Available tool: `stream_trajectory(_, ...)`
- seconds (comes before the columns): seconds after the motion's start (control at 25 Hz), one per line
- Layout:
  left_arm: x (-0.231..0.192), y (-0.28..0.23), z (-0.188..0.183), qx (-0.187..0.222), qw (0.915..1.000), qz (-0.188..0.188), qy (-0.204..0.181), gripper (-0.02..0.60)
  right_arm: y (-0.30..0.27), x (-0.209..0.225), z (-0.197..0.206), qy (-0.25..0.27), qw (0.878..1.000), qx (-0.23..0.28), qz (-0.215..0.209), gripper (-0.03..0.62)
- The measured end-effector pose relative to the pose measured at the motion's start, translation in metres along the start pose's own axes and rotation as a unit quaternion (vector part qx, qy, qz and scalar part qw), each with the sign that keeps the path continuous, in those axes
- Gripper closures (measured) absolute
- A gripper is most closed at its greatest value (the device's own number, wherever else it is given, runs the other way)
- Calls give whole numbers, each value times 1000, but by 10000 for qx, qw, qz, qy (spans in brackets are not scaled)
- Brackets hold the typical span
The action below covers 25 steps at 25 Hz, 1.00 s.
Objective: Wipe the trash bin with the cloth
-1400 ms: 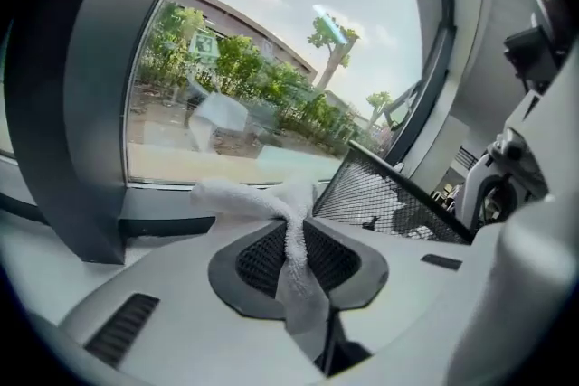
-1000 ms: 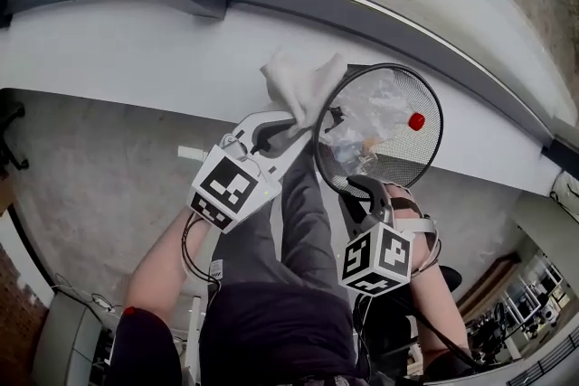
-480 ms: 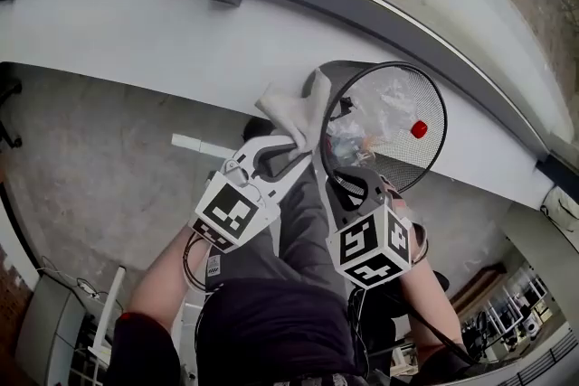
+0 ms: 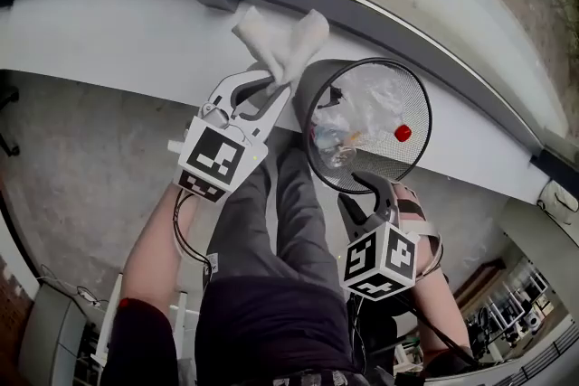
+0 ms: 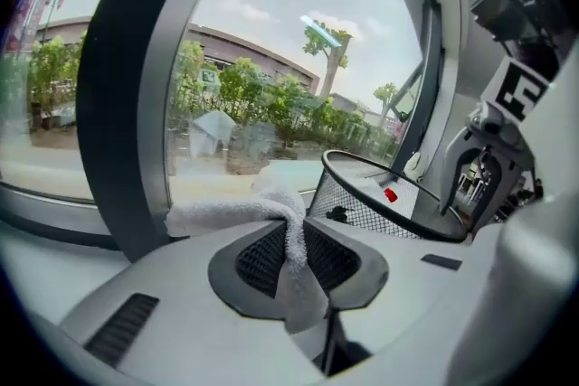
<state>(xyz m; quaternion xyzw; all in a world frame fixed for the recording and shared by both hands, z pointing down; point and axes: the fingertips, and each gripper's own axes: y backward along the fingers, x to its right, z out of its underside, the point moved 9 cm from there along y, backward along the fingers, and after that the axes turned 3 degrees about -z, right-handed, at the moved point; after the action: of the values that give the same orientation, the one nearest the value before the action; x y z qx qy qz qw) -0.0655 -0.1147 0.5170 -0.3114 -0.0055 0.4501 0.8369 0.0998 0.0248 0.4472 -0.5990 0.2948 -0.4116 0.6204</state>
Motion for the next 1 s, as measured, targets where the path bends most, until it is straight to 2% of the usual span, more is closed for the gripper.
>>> stream_trajectory(0.2, 30, -6, 18, -351, 9982, 491, -46, 528, -16, 0, 26, 277, 9976, -583, 246, 451)
stream_trajectory(0.28, 41, -3, 22, -353, 9976, 589, -38, 528, -21, -1, 23, 188, 9978, -619, 149, 504)
stream_trajectory(0.44, 52, 14, 24, -344, 9967, 727, -98, 528, -23, -3, 9, -104, 9991, -406, 76, 526)
stream_trajectory(0.76, 91, 42, 36, -269, 9939, 1043, 241, 528, -27, 6, -42, -282, 9995, 166, 2, 548)
stream_trajectory(0.88, 89, 44, 43, -231, 9947, 917, 410, 528, -20, 10, -47, -212, 9989, 414, -46, 546)
stream_trajectory(1.0, 56, 50, 36, 95, 9958, 341, 843, 528, 3, 16, -32, -177, 9985, 508, -116, 482)
